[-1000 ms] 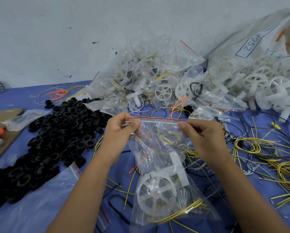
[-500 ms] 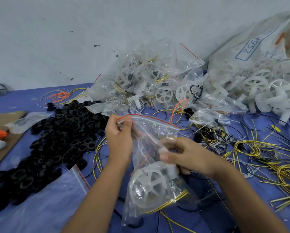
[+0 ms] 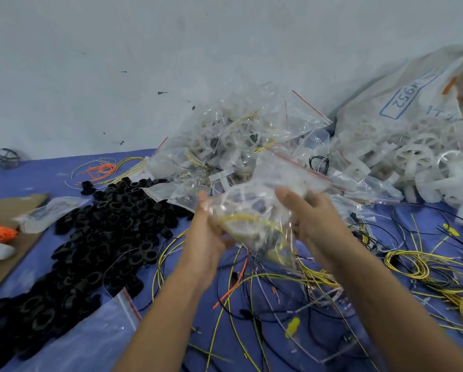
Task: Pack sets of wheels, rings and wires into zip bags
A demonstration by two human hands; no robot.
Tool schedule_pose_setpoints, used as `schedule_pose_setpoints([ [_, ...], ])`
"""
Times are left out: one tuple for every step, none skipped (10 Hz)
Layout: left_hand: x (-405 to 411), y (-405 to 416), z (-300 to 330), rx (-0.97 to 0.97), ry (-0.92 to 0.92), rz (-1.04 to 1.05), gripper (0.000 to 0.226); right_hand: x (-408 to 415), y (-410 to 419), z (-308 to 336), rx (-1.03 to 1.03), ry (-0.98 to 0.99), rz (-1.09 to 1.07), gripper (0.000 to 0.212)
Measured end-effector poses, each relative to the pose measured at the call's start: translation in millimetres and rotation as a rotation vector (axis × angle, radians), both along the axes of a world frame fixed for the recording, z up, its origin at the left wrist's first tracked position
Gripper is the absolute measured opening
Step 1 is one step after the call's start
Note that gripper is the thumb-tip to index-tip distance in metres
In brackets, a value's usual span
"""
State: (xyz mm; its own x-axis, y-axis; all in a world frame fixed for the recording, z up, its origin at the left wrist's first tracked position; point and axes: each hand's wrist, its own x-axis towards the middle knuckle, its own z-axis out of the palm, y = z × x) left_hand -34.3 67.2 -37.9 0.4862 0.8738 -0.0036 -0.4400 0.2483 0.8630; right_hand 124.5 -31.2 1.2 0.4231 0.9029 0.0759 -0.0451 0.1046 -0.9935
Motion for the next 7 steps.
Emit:
schedule_pose_setpoints([
  [19.8,8.1,13.4,-0.040,0.048,0.094,0.059,13.1,59.4,44.0,0.080,0.041,-0.052,0.029],
  [35.7,18.8,23.7,-0.024,0.110,0.138,0.049,32.6,125.8,106.2,0.156,0.149,-0.120,0.057],
  [48.1,24.8,28.5,-0.023,0.124,0.152,0.042,49.5,167.7,152.5,0.273,0.401,-0.080,0.056],
  [49.2,25.6,24.6,0.059,0.185,0.172,0.035,52.0,179.2,157.3,0.144,0.376,-0.091,0.058],
  [36.5,25.6,8.8,0.284,0.378,0.213,0.026,40.2,155.9,131.9,0.103,0.258,-0.199,0.036],
  [14.6,20.9,-14.2,0.673,0.652,0.295,0.021,16.9,96.6,101.1,0.195,0.235,-0.210,0.007],
  [1.1,14.2,-34.2,1.035,0.982,0.312,0.026,-6.2,24.4,73.4,0.324,0.104,-0.169,0.007],
])
